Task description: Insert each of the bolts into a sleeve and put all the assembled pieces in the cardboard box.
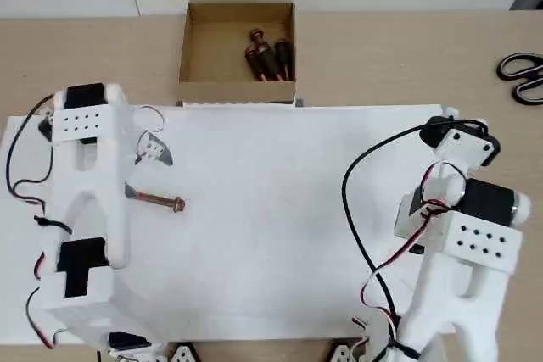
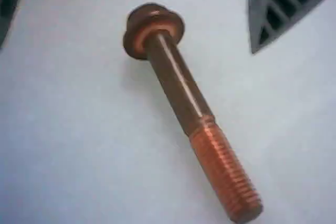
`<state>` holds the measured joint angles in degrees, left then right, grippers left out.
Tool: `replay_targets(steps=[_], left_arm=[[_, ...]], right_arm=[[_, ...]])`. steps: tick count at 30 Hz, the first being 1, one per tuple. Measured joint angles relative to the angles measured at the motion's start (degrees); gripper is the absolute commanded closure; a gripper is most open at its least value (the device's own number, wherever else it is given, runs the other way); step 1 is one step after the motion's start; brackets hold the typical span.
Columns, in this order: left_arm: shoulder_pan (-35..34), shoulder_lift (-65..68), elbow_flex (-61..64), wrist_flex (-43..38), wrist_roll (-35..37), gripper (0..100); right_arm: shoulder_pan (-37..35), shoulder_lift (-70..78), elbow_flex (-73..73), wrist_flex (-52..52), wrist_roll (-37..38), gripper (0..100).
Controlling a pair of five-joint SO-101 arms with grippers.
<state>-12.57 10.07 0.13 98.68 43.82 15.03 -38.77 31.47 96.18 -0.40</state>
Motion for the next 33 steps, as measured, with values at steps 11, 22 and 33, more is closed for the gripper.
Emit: replay_targets(steps=[11,22,33], left_arm=[[0.09,0.00,-0.26,0.09,-52.22,80],[0.44,0.00,-8.18,0.09,-73.23,80],[1.32,0.00,-8.18,0.09,-98.99,80]], right_arm=[[0.00,0.00,0.00,0.00,0.00,99.5],[0.00,0.00,0.00,0.00,0.00,99.5],[0.00,0.00,0.00,0.00,0.00,99.5]])
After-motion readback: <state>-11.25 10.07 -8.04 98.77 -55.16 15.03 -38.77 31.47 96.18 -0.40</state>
